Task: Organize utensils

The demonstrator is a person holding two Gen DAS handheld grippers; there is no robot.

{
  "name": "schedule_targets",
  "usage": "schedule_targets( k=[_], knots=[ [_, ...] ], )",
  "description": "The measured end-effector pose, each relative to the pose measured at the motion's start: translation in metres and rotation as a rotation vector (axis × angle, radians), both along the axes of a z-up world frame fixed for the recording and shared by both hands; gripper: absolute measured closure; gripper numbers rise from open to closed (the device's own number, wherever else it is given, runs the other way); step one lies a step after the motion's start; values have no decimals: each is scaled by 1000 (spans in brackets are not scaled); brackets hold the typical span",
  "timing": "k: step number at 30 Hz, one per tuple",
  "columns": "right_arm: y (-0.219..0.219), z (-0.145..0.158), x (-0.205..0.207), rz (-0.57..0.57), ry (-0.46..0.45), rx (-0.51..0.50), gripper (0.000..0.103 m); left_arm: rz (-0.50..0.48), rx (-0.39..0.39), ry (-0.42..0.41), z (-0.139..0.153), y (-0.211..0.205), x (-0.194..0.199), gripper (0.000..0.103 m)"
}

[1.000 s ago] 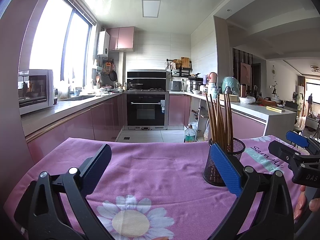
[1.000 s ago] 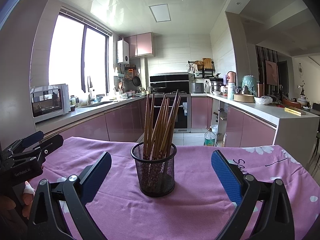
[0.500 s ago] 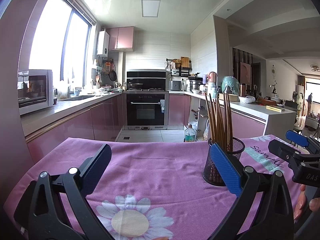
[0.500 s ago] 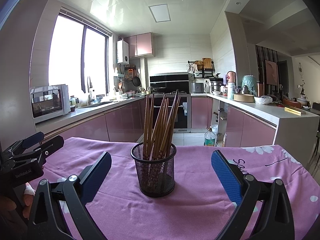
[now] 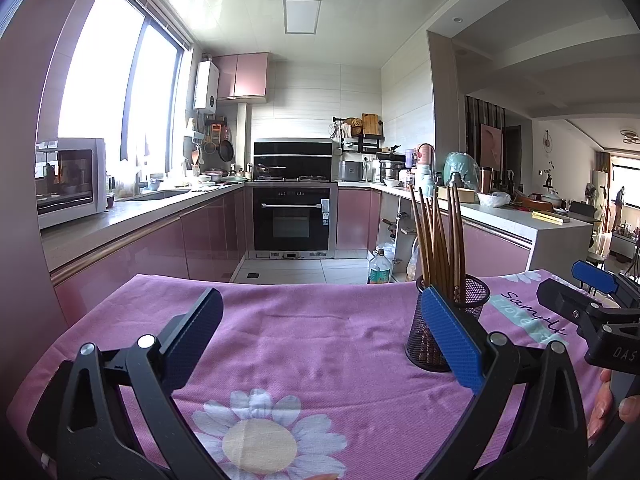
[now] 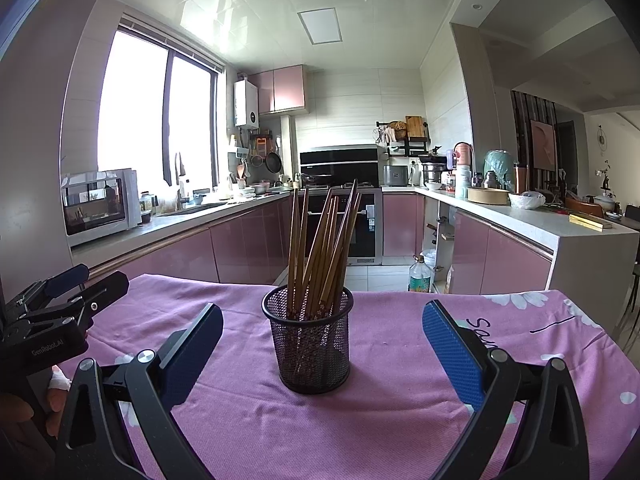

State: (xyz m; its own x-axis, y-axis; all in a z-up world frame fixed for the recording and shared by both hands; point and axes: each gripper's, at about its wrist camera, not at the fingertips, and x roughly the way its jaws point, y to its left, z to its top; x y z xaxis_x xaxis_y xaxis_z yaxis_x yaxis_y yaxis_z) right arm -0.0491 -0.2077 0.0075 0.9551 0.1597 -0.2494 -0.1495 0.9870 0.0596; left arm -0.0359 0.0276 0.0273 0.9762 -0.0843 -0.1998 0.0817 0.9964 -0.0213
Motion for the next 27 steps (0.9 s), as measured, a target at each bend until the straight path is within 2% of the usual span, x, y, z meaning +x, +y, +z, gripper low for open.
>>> schedule_targets(
  k=[11,19,24,27],
  knots=[
    [-2,-1,1,0,4,5,7,2,-2,3,-2,1,0,5],
    [-2,-2,3,14,19,1,7,4,31,10,-4,-4,0,5],
    [-13,-6,10,32,76,11,7,7,28,95,-9,0,14,5],
    [-37,-18,30,-10,193,-17,7,30,46,186,-18,6,32,5]
  ],
)
